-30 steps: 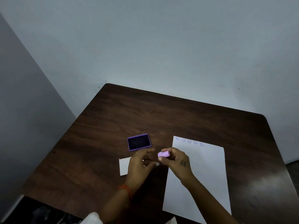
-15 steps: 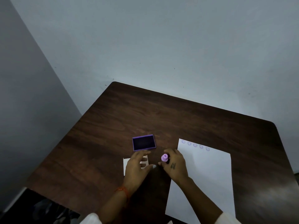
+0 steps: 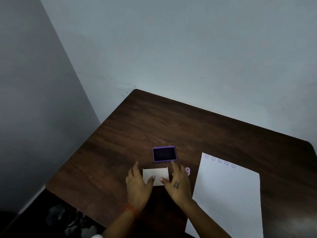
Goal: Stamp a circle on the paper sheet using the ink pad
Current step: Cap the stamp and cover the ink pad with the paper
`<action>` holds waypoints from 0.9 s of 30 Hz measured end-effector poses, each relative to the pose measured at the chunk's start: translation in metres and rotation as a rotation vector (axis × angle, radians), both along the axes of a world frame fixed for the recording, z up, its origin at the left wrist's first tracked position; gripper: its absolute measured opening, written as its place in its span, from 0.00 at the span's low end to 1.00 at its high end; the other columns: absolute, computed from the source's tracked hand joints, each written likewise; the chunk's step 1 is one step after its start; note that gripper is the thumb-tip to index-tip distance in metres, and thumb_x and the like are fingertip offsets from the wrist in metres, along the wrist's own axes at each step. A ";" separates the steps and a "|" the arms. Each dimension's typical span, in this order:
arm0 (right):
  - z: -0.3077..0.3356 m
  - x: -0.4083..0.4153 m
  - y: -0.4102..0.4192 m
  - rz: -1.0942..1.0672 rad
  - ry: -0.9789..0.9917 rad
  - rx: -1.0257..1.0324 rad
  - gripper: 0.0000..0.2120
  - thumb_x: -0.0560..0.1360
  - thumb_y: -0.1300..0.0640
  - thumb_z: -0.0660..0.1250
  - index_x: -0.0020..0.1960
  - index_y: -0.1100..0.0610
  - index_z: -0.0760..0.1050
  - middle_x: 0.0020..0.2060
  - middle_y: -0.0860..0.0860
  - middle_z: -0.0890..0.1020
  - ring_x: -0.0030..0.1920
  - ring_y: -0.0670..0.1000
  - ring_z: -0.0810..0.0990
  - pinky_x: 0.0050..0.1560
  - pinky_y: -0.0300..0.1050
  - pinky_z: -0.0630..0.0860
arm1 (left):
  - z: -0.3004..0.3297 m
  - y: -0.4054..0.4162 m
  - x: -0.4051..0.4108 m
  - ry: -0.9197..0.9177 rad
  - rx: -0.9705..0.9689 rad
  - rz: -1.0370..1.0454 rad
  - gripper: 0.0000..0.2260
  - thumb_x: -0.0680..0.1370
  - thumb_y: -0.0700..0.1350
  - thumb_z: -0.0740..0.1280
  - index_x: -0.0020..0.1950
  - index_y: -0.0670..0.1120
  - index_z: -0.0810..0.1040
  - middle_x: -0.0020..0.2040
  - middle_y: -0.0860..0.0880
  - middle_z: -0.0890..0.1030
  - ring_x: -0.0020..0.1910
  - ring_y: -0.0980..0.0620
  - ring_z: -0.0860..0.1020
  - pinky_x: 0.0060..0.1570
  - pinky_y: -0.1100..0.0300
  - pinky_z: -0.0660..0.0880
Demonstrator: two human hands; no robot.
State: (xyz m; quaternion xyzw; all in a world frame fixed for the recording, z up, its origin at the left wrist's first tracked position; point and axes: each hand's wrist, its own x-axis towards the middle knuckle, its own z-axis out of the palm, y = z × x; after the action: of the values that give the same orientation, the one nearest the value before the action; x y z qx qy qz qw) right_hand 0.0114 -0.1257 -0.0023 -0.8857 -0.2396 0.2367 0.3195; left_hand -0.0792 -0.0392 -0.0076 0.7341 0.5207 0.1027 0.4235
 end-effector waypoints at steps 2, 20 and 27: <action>-0.006 -0.004 0.000 0.011 0.012 -0.040 0.30 0.71 0.52 0.70 0.69 0.55 0.63 0.68 0.52 0.71 0.66 0.52 0.72 0.66 0.44 0.68 | -0.006 0.000 -0.002 0.065 -0.044 -0.011 0.34 0.72 0.48 0.70 0.73 0.45 0.58 0.73 0.41 0.62 0.71 0.41 0.62 0.68 0.46 0.66; 0.032 0.036 0.022 -0.176 -0.056 0.072 0.27 0.73 0.56 0.68 0.70 0.54 0.65 0.65 0.55 0.72 0.64 0.55 0.72 0.65 0.51 0.73 | 0.032 0.014 0.049 -0.118 -0.026 -0.022 0.27 0.72 0.44 0.70 0.70 0.46 0.65 0.69 0.42 0.66 0.68 0.43 0.67 0.67 0.47 0.68; 0.024 0.059 0.030 -0.220 0.021 0.028 0.26 0.72 0.55 0.69 0.69 0.55 0.66 0.67 0.56 0.71 0.66 0.57 0.71 0.66 0.51 0.71 | 0.024 0.017 0.073 -0.067 -0.107 -0.029 0.28 0.73 0.44 0.69 0.71 0.45 0.64 0.70 0.41 0.67 0.69 0.42 0.65 0.68 0.47 0.65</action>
State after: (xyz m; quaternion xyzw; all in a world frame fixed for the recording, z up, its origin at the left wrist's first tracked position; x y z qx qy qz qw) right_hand 0.0702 -0.0961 0.0221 -0.8996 -0.1407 0.2062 0.3583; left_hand -0.0065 -0.0218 0.0169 0.7141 0.5003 0.0932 0.4808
